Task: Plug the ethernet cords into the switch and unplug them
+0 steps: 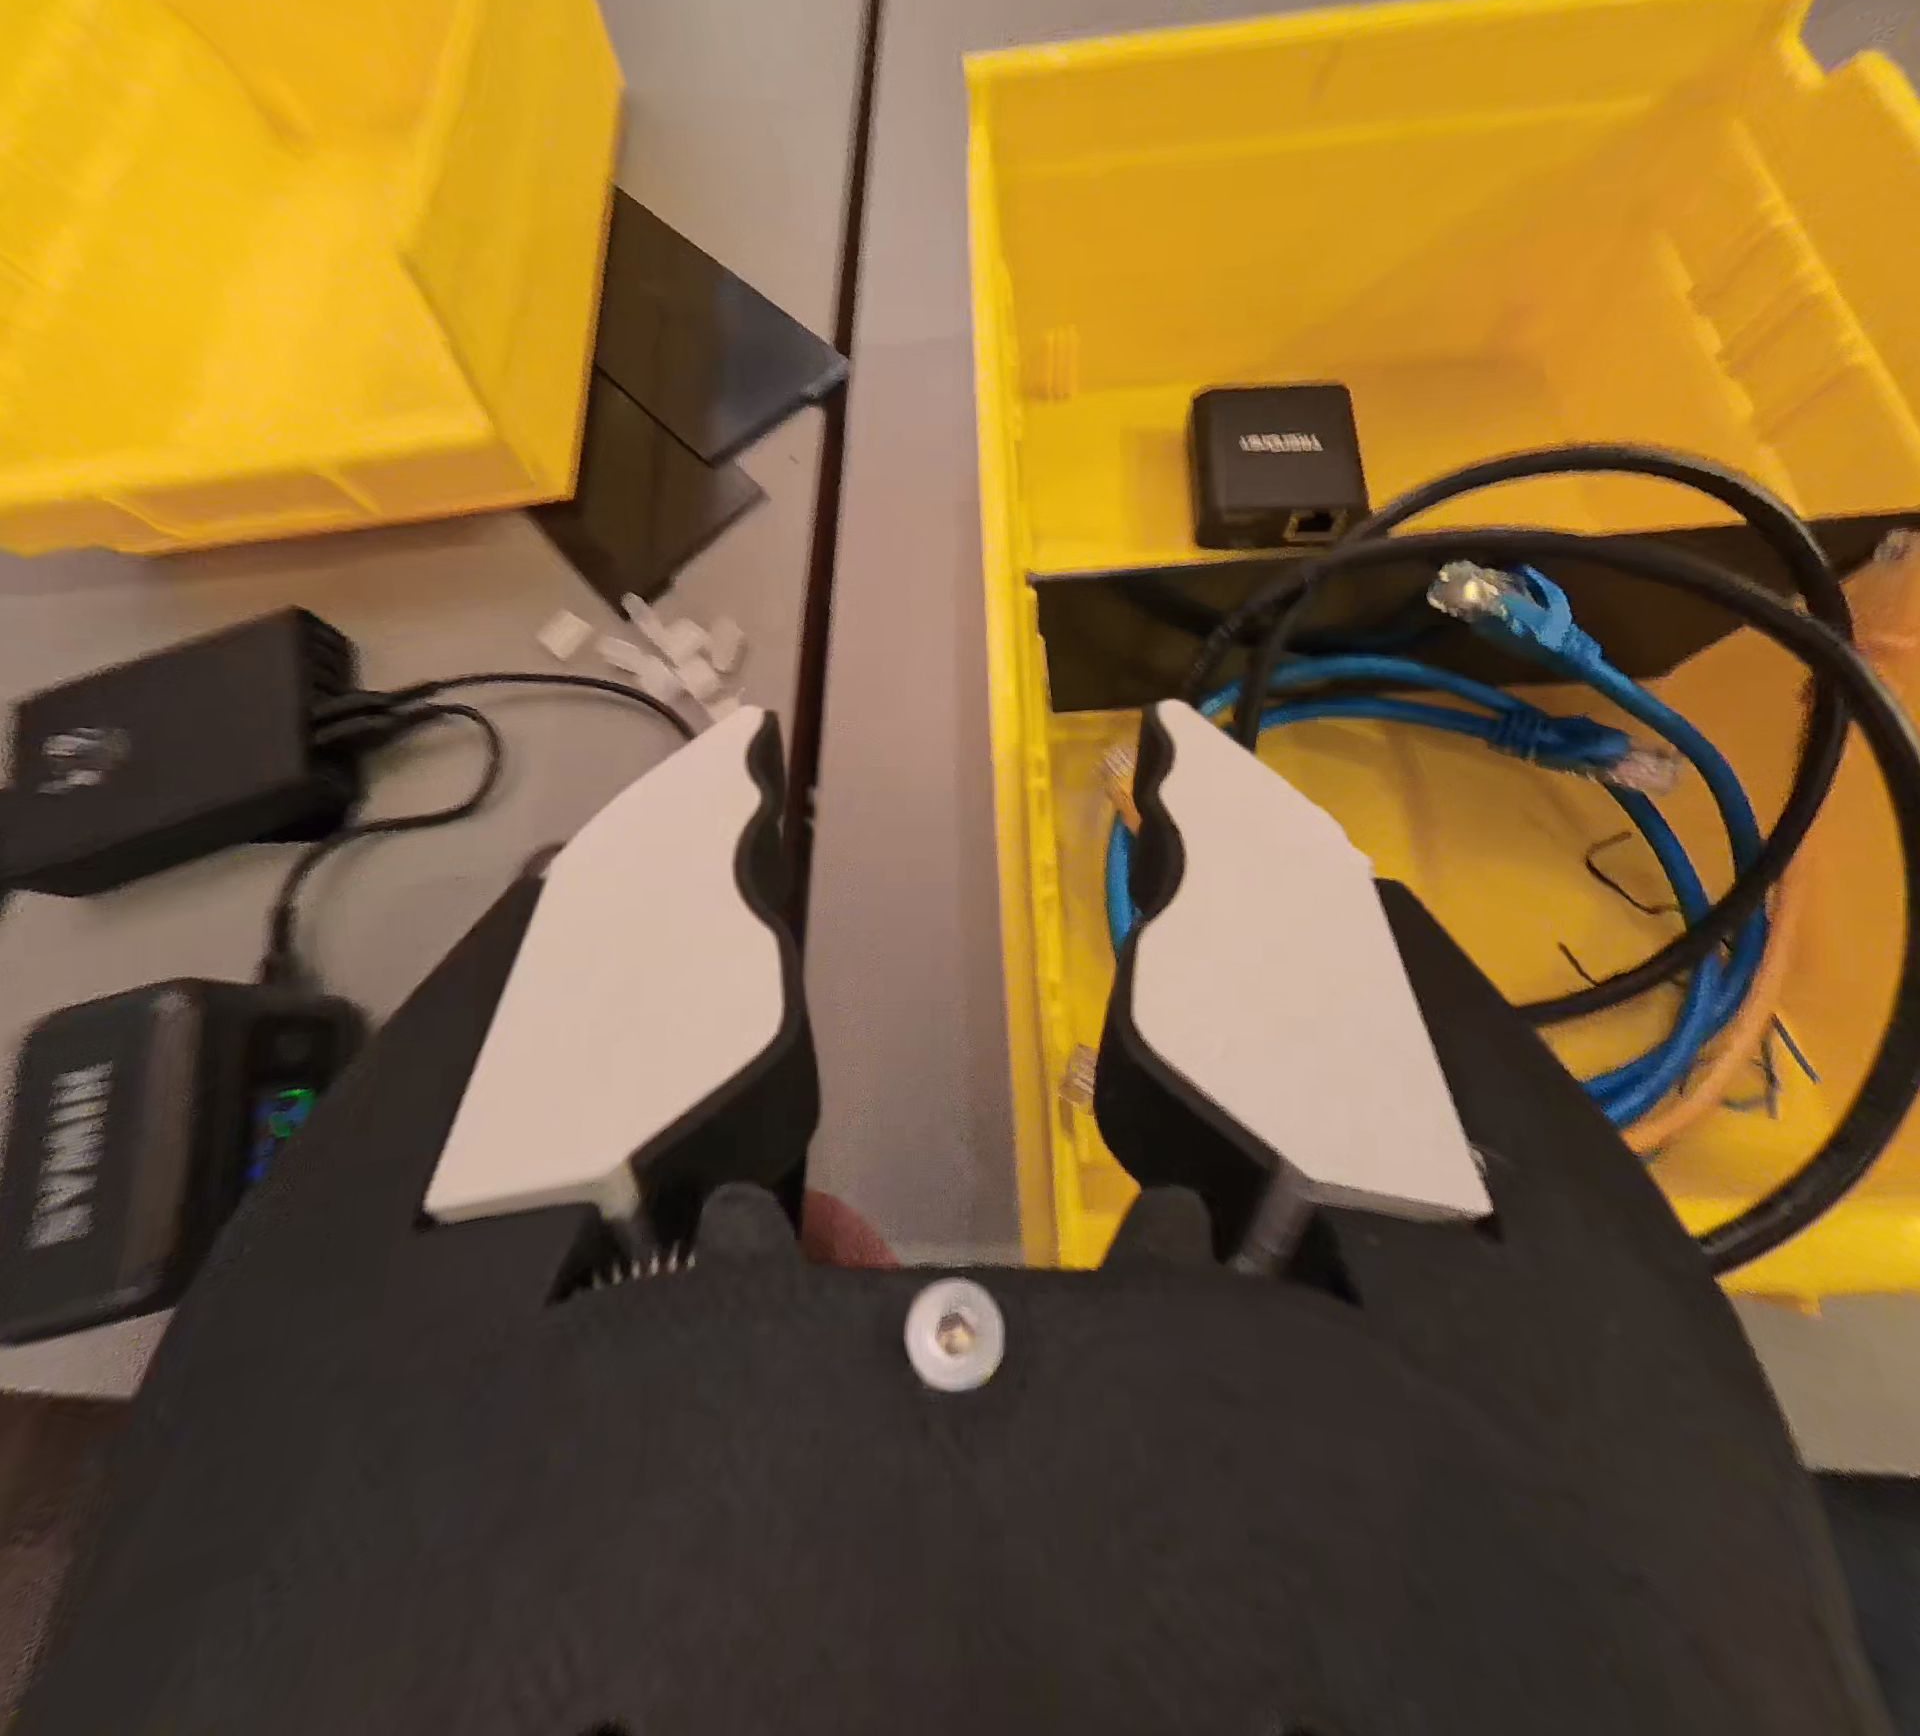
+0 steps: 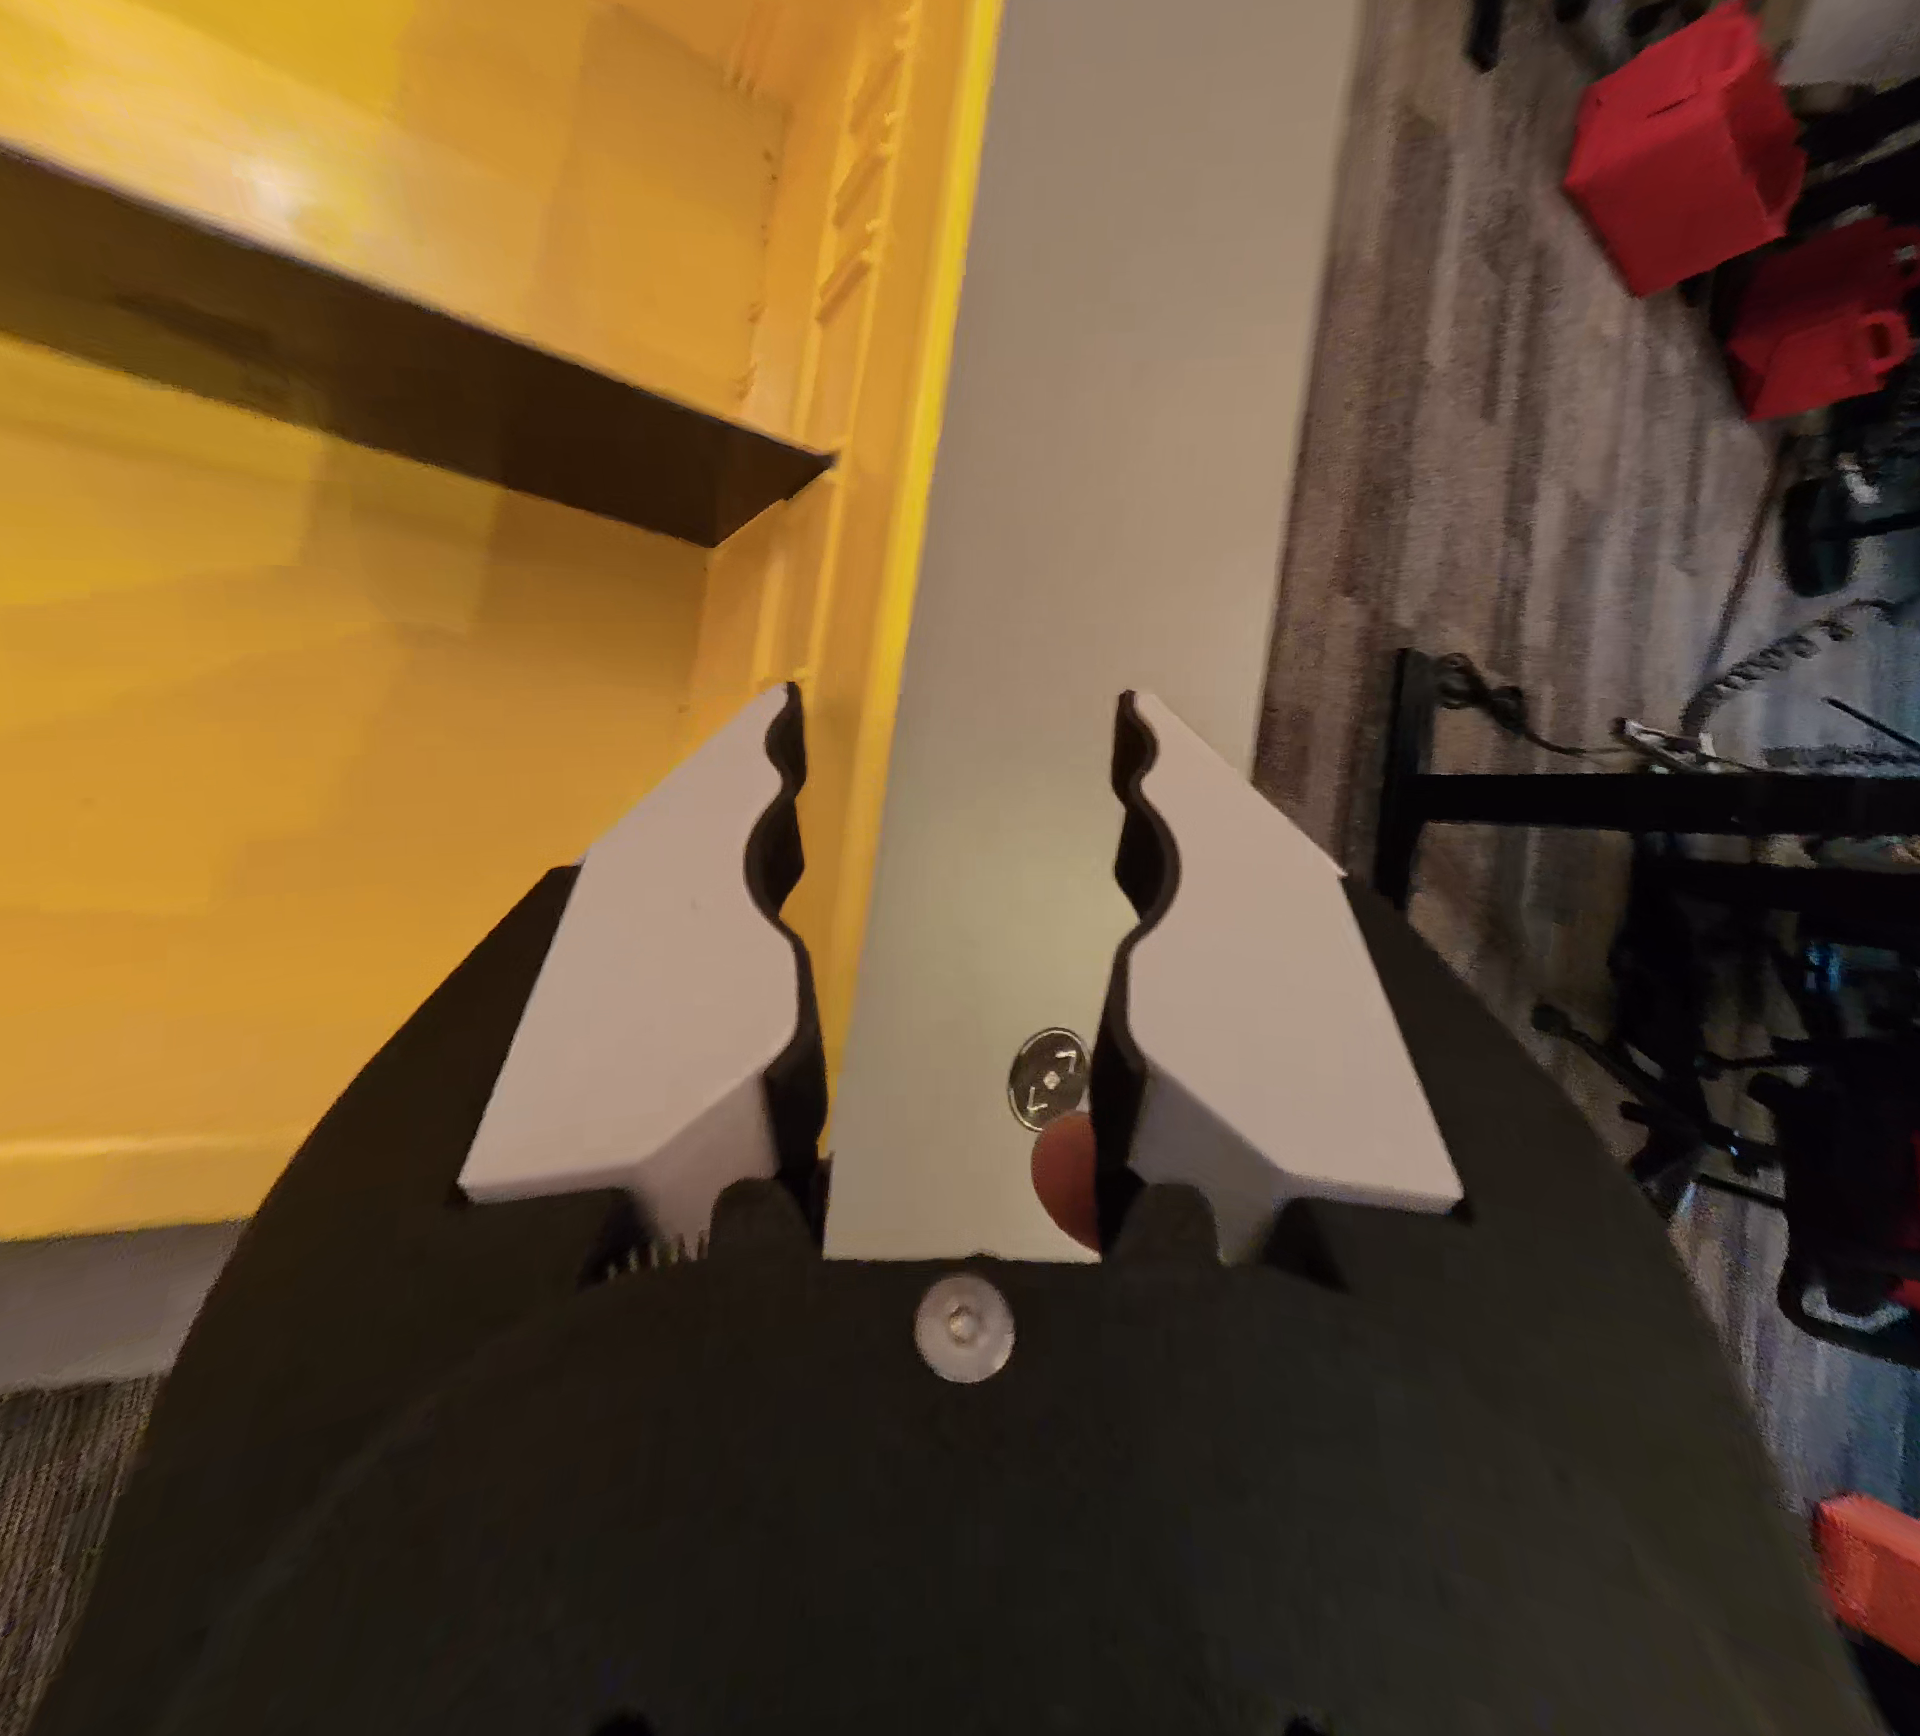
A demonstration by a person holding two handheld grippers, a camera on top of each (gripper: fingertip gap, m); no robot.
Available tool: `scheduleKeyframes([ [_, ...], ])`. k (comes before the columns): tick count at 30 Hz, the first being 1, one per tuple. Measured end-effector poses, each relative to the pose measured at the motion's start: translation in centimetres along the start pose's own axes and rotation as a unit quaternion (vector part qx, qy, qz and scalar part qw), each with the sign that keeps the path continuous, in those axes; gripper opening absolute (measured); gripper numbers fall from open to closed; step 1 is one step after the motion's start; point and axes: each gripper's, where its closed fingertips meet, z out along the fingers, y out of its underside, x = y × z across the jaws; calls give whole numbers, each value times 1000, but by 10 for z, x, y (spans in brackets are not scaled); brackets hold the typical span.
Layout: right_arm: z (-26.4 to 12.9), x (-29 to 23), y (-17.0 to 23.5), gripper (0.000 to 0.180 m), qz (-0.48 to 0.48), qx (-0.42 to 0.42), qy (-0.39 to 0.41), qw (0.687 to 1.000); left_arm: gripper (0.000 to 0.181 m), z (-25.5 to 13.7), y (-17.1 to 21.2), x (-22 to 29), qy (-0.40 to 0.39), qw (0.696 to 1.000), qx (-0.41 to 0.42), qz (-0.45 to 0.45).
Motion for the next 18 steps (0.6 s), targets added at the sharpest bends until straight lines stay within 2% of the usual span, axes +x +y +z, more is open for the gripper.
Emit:
scheduleKeyframes([
  [3, -18, 11, -15, 50, 27, 40, 24, 999, 74, -19, -29, -6, -48, 998, 40, 31],
  [8, -43, 10, -42, 47, 14, 86, 47, 995, 71, -24, -75, 46, 3, 995, 41, 87],
  [13, -59, -15, -68, 43, -11, 123, 36, 992, 60, 16, -101, 93, 30, 981, -32, 190],
  [18, -64, -38, -85, 42, -28, 150, 16, 988, 55, 70, -88, 101, 55, 958, -166, 227],
])
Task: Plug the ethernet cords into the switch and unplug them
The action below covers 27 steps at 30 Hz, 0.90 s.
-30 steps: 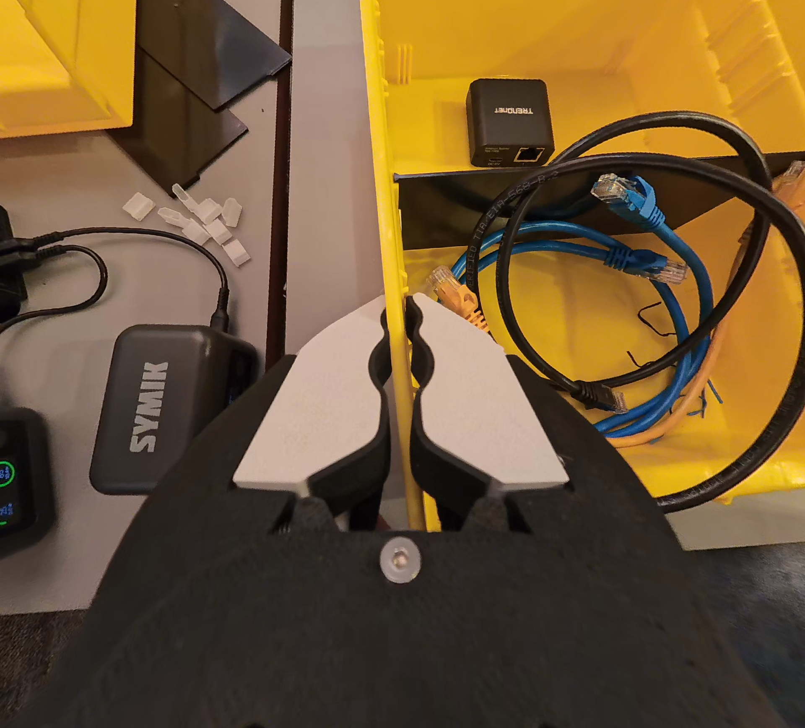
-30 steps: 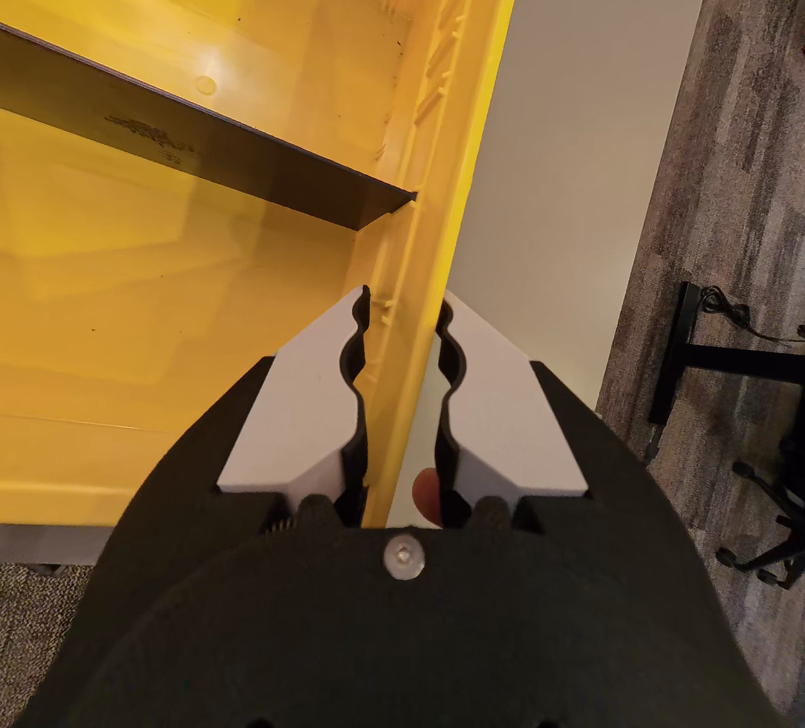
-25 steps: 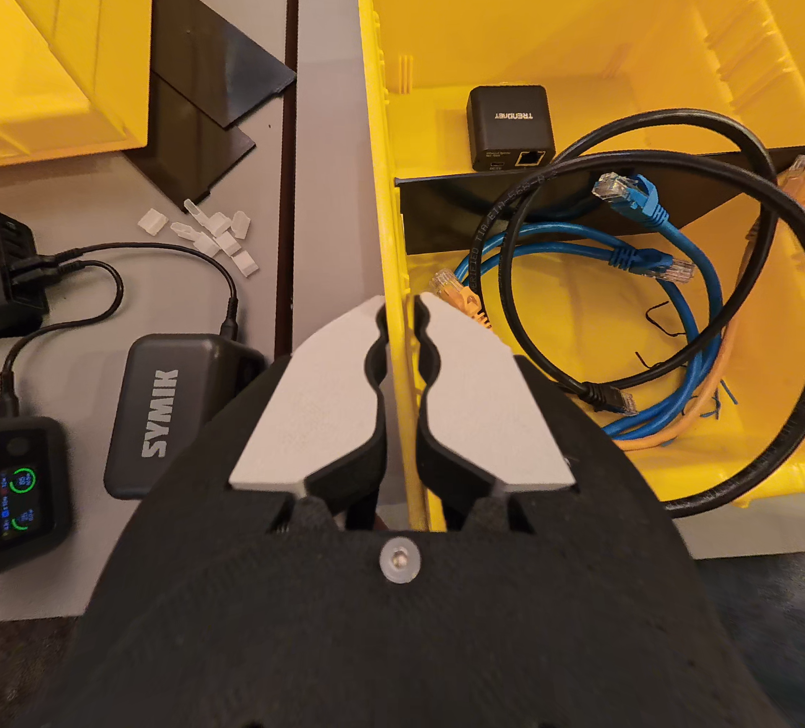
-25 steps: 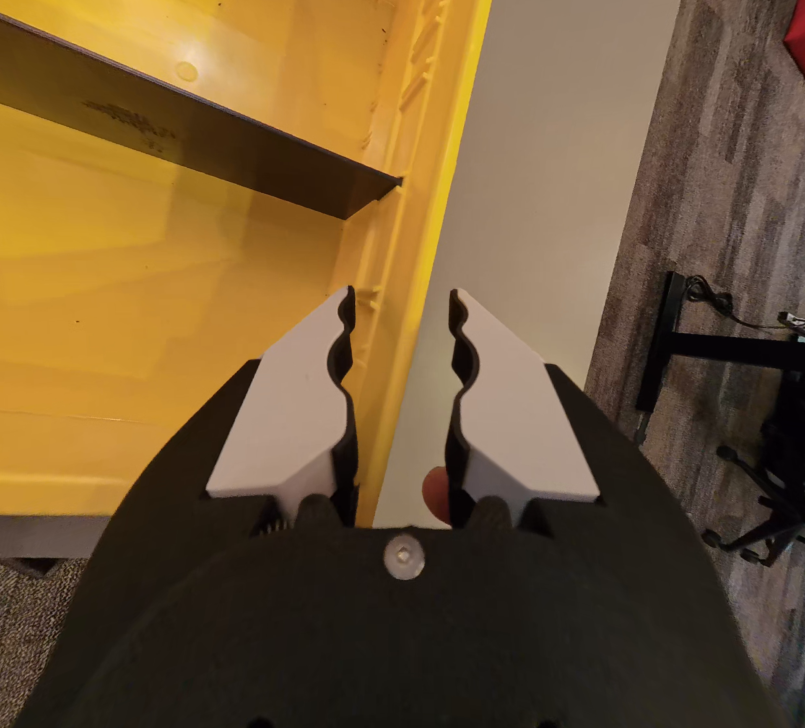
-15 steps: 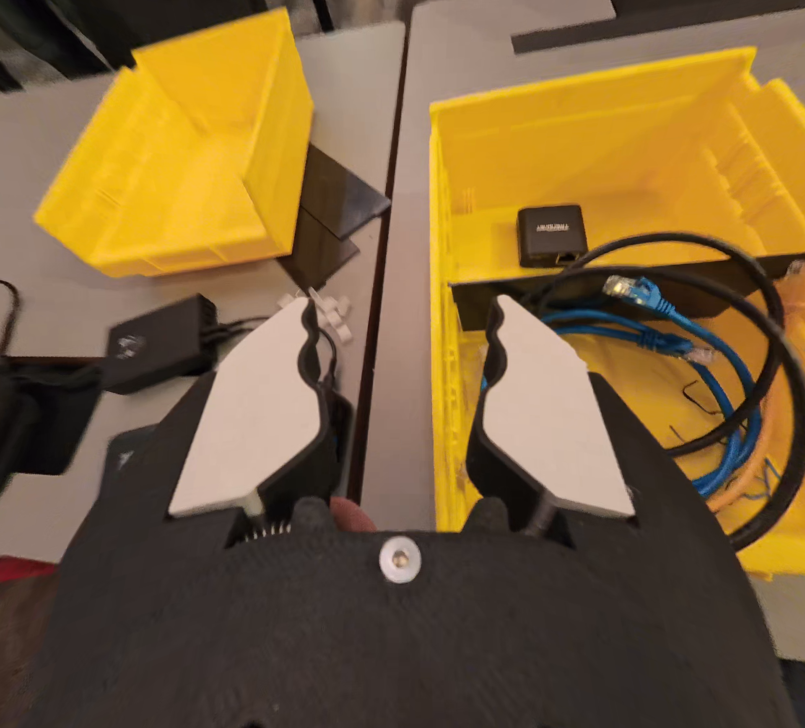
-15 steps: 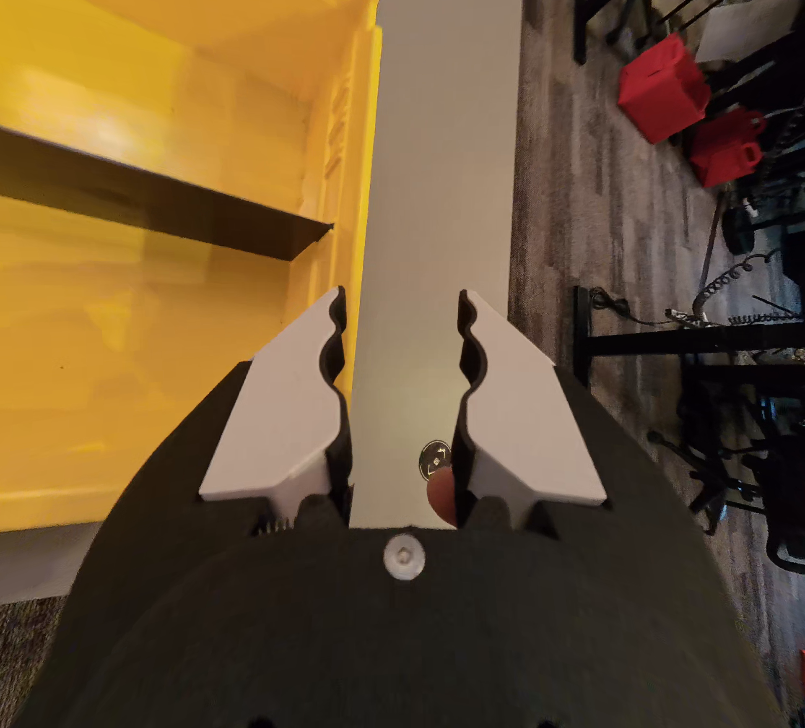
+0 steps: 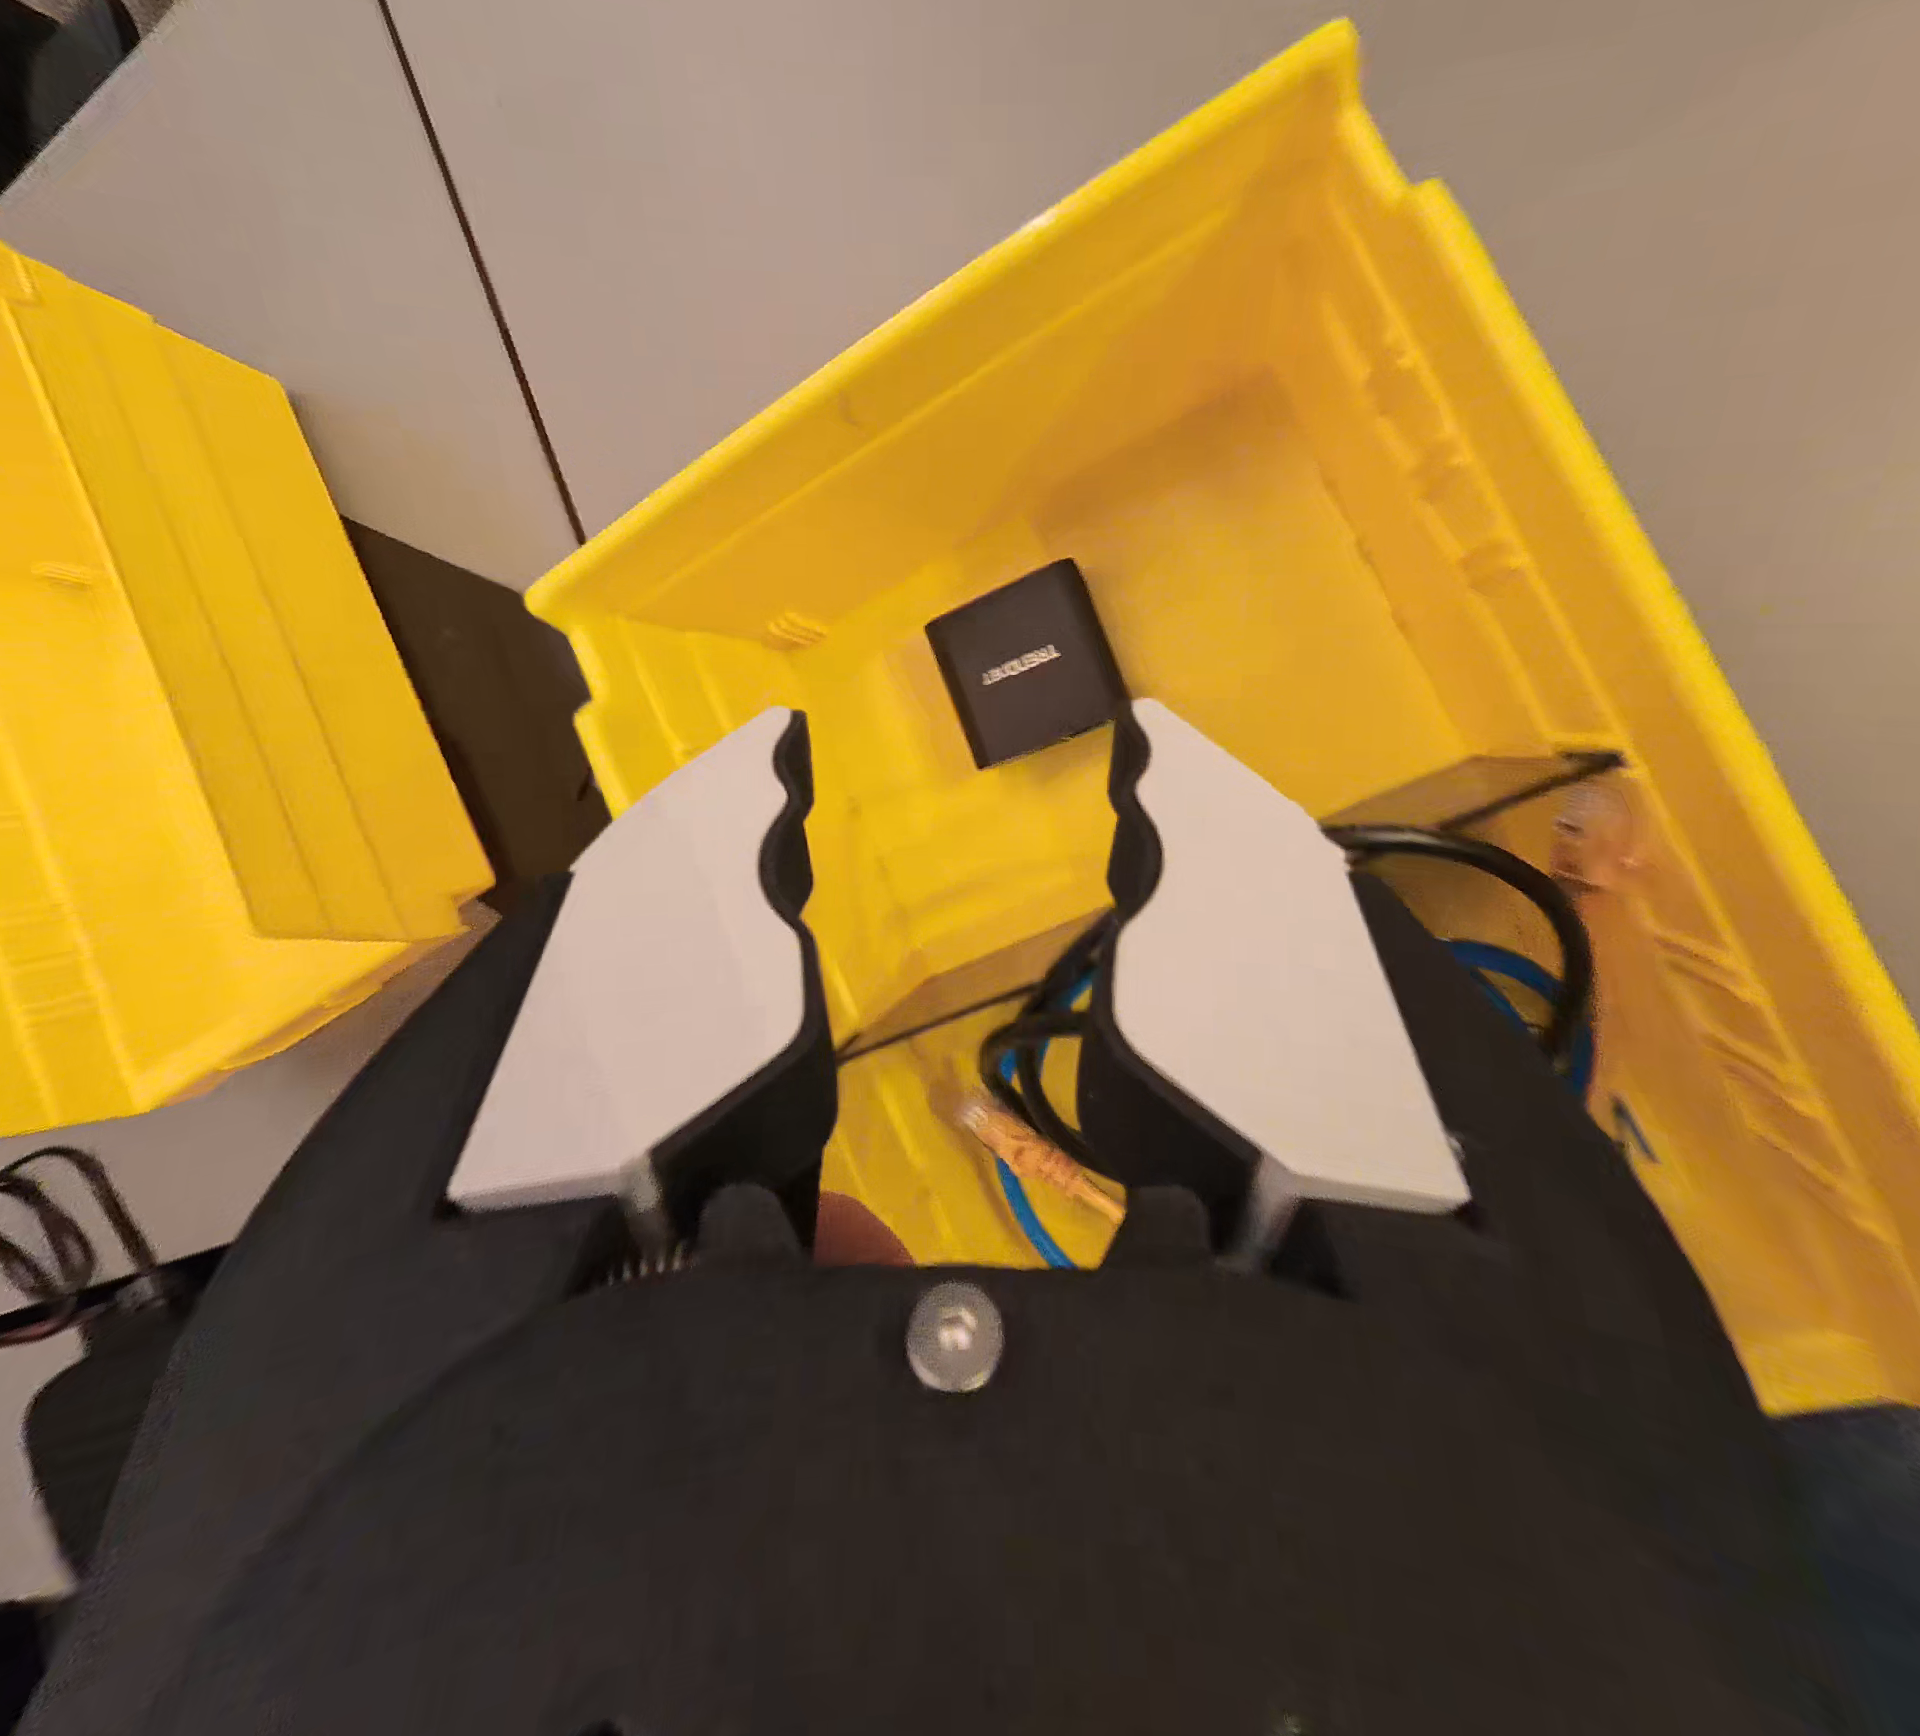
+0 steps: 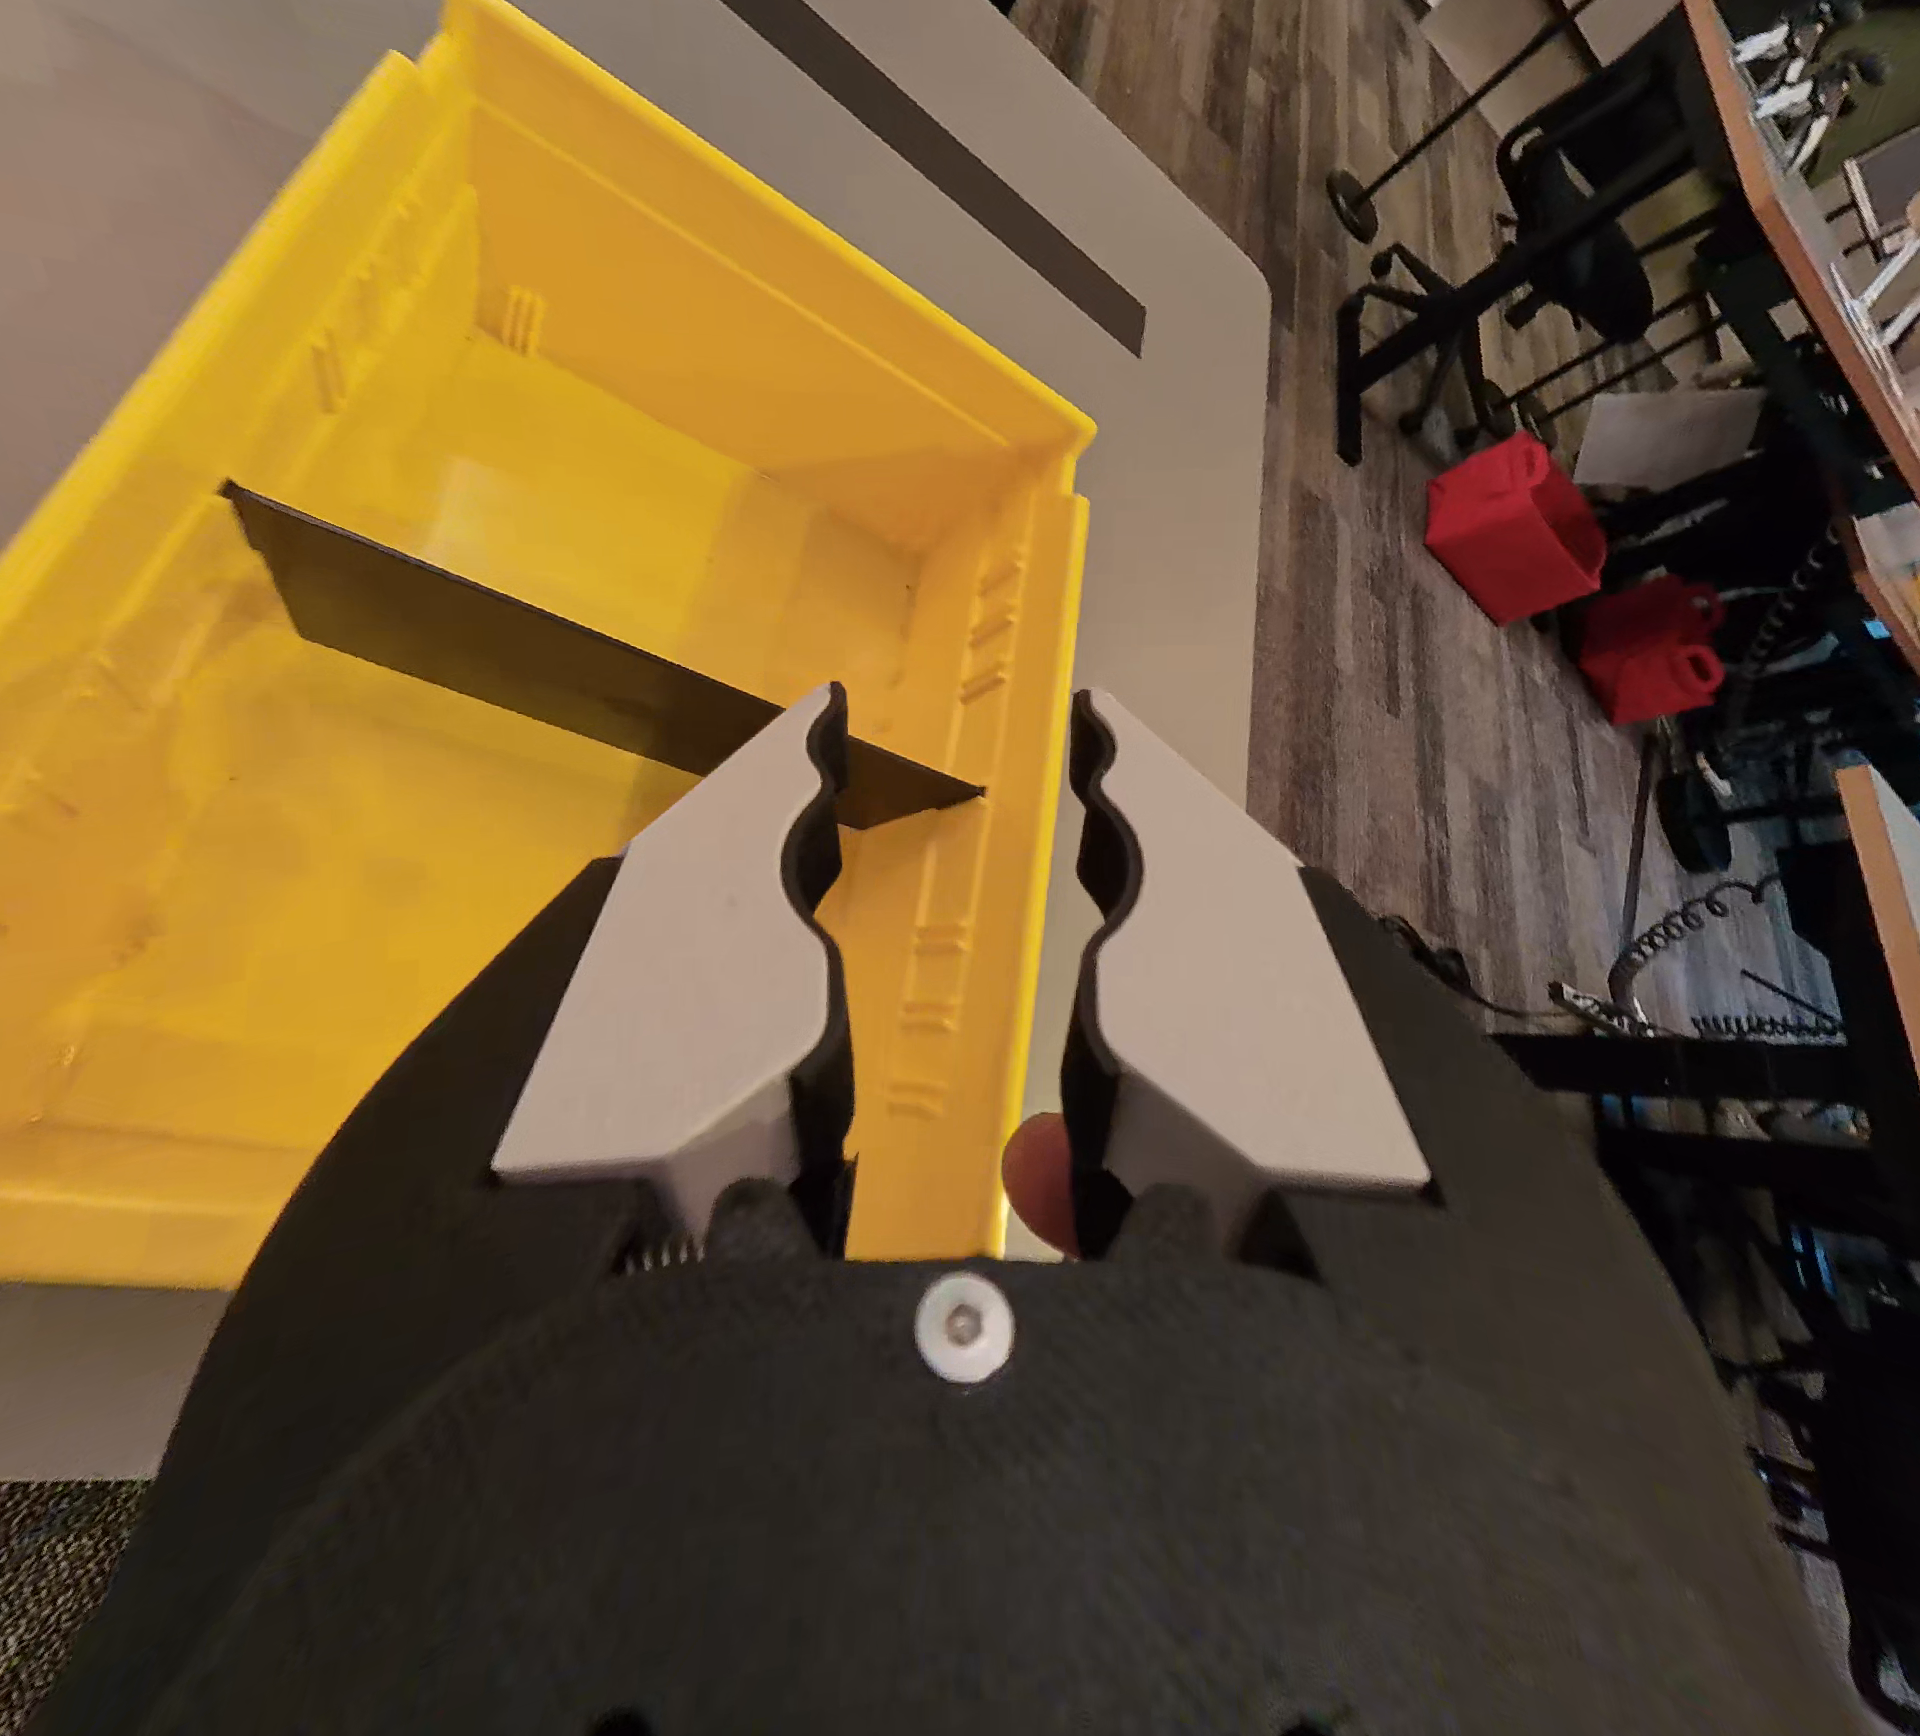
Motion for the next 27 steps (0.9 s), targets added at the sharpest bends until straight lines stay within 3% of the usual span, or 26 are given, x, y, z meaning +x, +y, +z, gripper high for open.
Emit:
scheduleKeyframes([
  [6, 1, -19, -9, 42, -18, 14, -22, 999, 64, 59, 16, 6, 77, 989, -123, -20],
  [14, 3, -35, -17, 41, -27, 25, -40, 999, 67, 104, 42, 19, 104, 968, -229, -7],
  [20, 3, -43, -26, 40, -32, 34, -48, 998, 64, 114, 47, 23, 104, 964, -244, 8],
  [27, -1, -63, -50, 41, -53, 64, -68, 994, 62, 101, 29, 20, 102, 980, -167, 25],
])
